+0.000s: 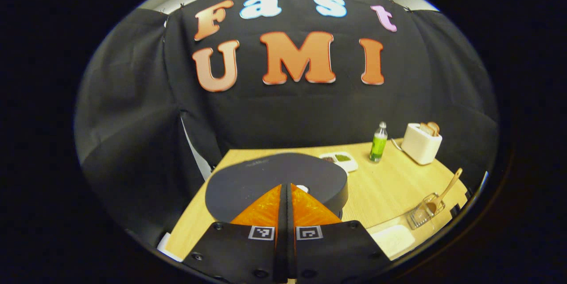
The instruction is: Close the left gripper, press the button to open the rice cooker; take a wooden spoon from the chopstick holder with the right hand, scoop a spoonful of rice and pour it into the rice cooker, then put the wooden spoon back into the chopstick holder.
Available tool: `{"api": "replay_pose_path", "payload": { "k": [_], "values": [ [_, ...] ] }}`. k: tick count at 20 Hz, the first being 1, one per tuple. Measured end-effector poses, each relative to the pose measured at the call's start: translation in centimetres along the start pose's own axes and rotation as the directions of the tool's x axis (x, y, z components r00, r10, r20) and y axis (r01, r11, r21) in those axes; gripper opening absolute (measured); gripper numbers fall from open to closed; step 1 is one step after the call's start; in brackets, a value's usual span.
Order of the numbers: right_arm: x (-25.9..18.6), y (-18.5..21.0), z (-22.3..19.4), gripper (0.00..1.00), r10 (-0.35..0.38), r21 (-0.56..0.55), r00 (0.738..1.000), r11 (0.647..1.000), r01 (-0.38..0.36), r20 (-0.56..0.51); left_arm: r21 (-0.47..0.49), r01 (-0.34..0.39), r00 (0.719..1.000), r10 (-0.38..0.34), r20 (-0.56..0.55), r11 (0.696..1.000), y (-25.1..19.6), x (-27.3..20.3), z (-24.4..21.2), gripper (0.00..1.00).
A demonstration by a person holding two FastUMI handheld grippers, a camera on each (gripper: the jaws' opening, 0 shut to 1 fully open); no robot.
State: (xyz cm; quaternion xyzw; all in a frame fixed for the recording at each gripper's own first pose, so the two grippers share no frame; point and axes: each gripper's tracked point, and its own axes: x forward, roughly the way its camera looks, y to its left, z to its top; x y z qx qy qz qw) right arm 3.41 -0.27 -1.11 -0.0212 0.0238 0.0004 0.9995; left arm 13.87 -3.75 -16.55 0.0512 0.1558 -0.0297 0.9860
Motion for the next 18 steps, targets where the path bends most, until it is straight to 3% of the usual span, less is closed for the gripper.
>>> {"api": "replay_pose_path", "payload": {
  "k": [5, 11, 13, 18],
  "values": [
    [0.9, -0.3, -0.7, 0.94, 0.020, 0.023, 1.000, 1.000, -0.020, -0.005, -0.068, -0.034, 0.985, 0.045, 0.168, 0.997, 2.2, -5.9, 7.8, 0.04],
    [2.9, -0.2, -2.0, 0.94, 0.056, 0.021, 0.998, 0.998, -0.056, -0.008, -0.075, -0.045, 0.975, 0.060, 0.215, 0.996, 3.5, -10.7, 10.3, 0.01],
    [3.8, -0.1, -3.1, 0.95, 0.067, 0.053, 0.997, 0.996, -0.065, -0.029, -0.064, -0.087, 0.966, 0.099, 0.240, 0.994, 4.5, -11.9, 11.2, 0.07],
    [7.0, -0.3, -7.0, 0.94, 0.061, 0.060, 0.997, 0.997, -0.057, -0.057, -0.088, -0.149, 0.943, 0.168, 0.289, 0.985, 6.3, -15.8, 12.2, 0.06]
  ]
}}
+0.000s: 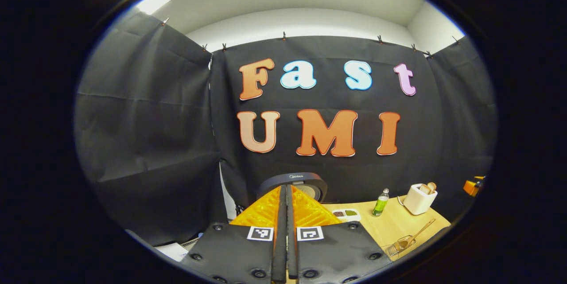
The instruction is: Close the left gripper, press the button to open the rice cooker; take a wooden spoon from the chopstick holder with the right hand, scoop a spoonful of rice and pour it into the rice cooker, then put the wooden spoon back into the chopstick holder.
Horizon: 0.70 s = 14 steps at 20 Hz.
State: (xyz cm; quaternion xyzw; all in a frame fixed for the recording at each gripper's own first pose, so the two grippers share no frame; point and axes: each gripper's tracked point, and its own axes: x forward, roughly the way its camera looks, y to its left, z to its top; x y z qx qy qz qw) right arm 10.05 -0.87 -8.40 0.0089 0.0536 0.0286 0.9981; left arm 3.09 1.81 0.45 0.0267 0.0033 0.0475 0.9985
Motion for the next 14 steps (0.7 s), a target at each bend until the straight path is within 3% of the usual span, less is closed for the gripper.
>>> {"api": "replay_pose_path", "payload": {
  "k": [2, 5, 11, 14],
  "values": [
    [1.5, -0.3, -2.5, 0.94, -0.001, -0.011, 0.999, 1.000, 0.001, -0.034, 0.012, -0.035, 0.999, 0.035, 0.014, 0.999, 1.4, -1.2, 0.4, 0.05],
    [3.1, -0.2, -5.7, 0.95, 0.013, 0.011, 0.996, 1.000, -0.012, -0.088, -0.015, -0.053, 0.999, 0.053, 0.004, 0.998, 2.1, -2.7, 0.5, 0.31],
    [5.3, 0.6, -12.7, 0.94, 0.041, 0.069, 0.975, 0.997, -0.026, -0.217, -0.016, -0.164, 0.986, 0.164, -0.008, 0.986, 6.7, -5.0, 0.3, 0.34],
    [5.3, 1.6, -16.0, 0.95, 0.077, 0.128, 0.954, 0.991, -0.041, -0.290, -0.012, -0.234, 0.972, 0.234, -0.008, 0.972, 8.6, -5.8, 0.4, 0.68]
  ]
}}
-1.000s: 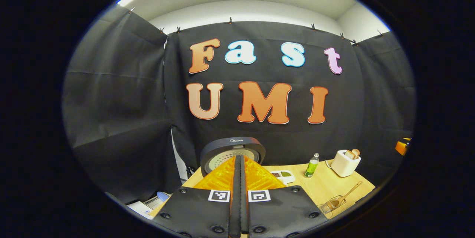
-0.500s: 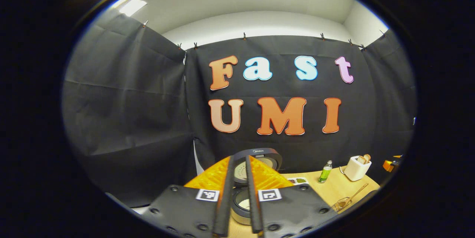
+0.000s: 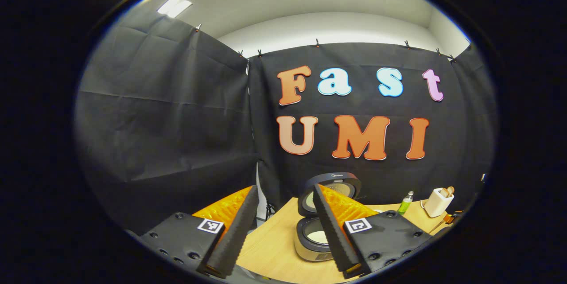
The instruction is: Close the left gripper, press the button to open the rice cooker; take a wooden spoon from the chopstick holder with the right hand, scoop a spoonful of rice and pour it into the rice cooker, then put the wooden spoon back into the chopstick holder.
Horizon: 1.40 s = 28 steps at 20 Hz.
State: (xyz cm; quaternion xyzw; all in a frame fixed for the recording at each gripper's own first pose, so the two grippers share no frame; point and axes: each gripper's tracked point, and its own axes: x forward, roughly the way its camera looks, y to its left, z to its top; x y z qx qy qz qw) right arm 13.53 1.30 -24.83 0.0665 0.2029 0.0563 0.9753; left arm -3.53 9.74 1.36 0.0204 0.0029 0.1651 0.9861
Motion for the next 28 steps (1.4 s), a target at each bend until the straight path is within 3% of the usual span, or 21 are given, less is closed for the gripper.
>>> {"api": "replay_pose_path", "payload": {
  "k": [2, 4, 6, 7, 10, 11, 12, 19, 23, 28],
  "values": [
    [0.6, 0.7, -2.0, 0.95, 0.032, 0.059, 0.998, 0.998, -0.029, -0.050, -0.001, -0.030, 1.000, 0.030, -0.003, 1.000, 0.9, 0.0, -0.3, 0.91],
    [0.9, 1.3, -3.5, 0.93, 0.069, 0.154, 0.993, 0.987, -0.054, -0.095, 0.014, -0.048, 0.999, 0.048, -0.008, 0.999, 1.6, 0.1, -0.6, 0.98],
    [1.3, 1.6, -4.0, 0.86, 0.091, 0.267, 0.990, 0.962, -0.059, -0.111, 0.031, -0.057, 0.998, 0.057, -0.011, 0.998, 2.1, 0.3, -0.7, 0.93],
    [1.6, 1.8, -4.5, 0.80, 0.095, 0.306, 0.988, 0.951, -0.053, -0.123, 0.039, -0.064, 0.998, 0.065, -0.013, 0.997, 2.4, 0.5, -0.7, 1.00],
    [2.5, 1.9, -4.9, 0.64, 0.088, 0.324, 0.987, 0.945, -0.040, -0.135, 0.053, -0.079, 0.997, 0.079, -0.001, 0.996, 3.3, 1.1, -0.6, 0.94],
    [2.4, 2.0, -4.5, 0.48, 0.088, 0.330, 0.988, 0.943, -0.042, -0.124, 0.058, -0.077, 0.997, 0.078, 0.000, 0.995, 3.4, 1.3, -0.7, 0.94],
    [2.5, 2.0, -4.1, 0.55, 0.087, 0.339, 0.989, 0.940, -0.041, -0.119, 0.061, -0.074, 0.997, 0.074, -0.001, 0.995, 3.5, 1.6, -0.8, 0.94],
    [2.2, 3.4, -3.4, 0.30, 0.131, 0.448, 0.983, 0.892, -0.060, -0.128, 0.060, -0.055, 0.998, 0.057, -0.035, 0.997, 4.1, 3.2, -2.6, 0.99],
    [2.1, 4.8, -2.9, 0.17, 0.118, 0.387, 0.986, 0.920, -0.065, -0.116, 0.048, -0.037, 0.999, 0.039, -0.034, 0.998, 4.6, 3.7, -2.7, 0.94],
    [0.8, 7.5, 1.3, 0.13, 0.113, 0.284, 0.993, 0.953, -0.102, -0.022, 0.036, -0.001, 1.000, 0.002, -0.031, 0.999, 5.4, 4.5, -2.8, 0.94]
  ]
}}
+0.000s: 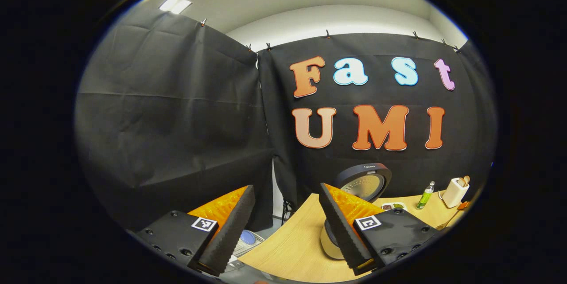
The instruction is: Close the left gripper, press the button to open the rice cooker; take a wooden spoon from the chopstick holder with the right hand, scoop a spoonful of rice and pour it into the rice cooker, then put the wooden spoon back into the chopstick holder.
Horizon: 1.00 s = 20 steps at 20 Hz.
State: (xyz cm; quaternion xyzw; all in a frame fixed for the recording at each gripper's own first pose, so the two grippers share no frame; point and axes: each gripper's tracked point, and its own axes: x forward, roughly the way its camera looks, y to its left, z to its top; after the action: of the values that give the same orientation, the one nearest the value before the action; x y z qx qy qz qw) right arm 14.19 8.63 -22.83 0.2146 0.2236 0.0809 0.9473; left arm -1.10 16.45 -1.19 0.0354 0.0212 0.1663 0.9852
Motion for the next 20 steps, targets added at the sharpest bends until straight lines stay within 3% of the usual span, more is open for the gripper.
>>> {"api": "replay_pose_path", "payload": {
  "k": [3, 6, 10, 11, 12, 17, 20],
  "values": [
    [-1.9, 3.1, 1.9, 0.13, 0.026, -0.097, 0.998, 0.995, -0.020, 0.065, -0.017, 0.025, 1.000, -0.025, 0.003, 1.000, 0.8, 0.6, -0.2, 0.94],
    [-4.3, 7.1, 2.9, 0.13, 0.084, -0.124, 0.991, 0.990, -0.071, 0.104, -0.026, 0.052, 0.999, -0.052, 0.004, 0.998, 1.7, 1.2, -0.6, 0.94],
    [-6.8, 12.2, 1.1, 0.13, 0.173, -0.161, 0.978, 0.975, -0.154, 0.116, -0.029, 0.085, 0.996, -0.085, -0.003, 0.996, 2.7, 2.0, -1.2, 0.94],
    [-7.2, 13.3, 0.3, 0.13, 0.195, -0.183, 0.974, 0.968, -0.173, 0.114, -0.028, 0.093, 0.996, -0.093, -0.005, 0.995, 2.8, 2.2, -1.4, 0.98],
    [-7.4, 14.2, -0.8, 0.13, 0.205, -0.209, 0.973, 0.961, -0.180, 0.106, -0.023, 0.099, 0.995, -0.099, -0.007, 0.995, 3.1, 2.3, -1.5, 0.94],
    [-6.3, 14.3, -7.6, 0.13, 0.149, -0.432, 0.988, 0.895, -0.115, 0.046, 0.007, 0.126, 0.992, -0.125, -0.014, 0.992, 3.9, 3.1, -1.9, 0.94],
    [-5.6, 13.5, -10.5, 0.13, 0.105, -0.494, 0.994, 0.865, -0.085, 0.013, 0.013, 0.139, 0.990, -0.139, -0.032, 0.990, 4.1, 3.2, -2.6, 0.94]
  ]
}}
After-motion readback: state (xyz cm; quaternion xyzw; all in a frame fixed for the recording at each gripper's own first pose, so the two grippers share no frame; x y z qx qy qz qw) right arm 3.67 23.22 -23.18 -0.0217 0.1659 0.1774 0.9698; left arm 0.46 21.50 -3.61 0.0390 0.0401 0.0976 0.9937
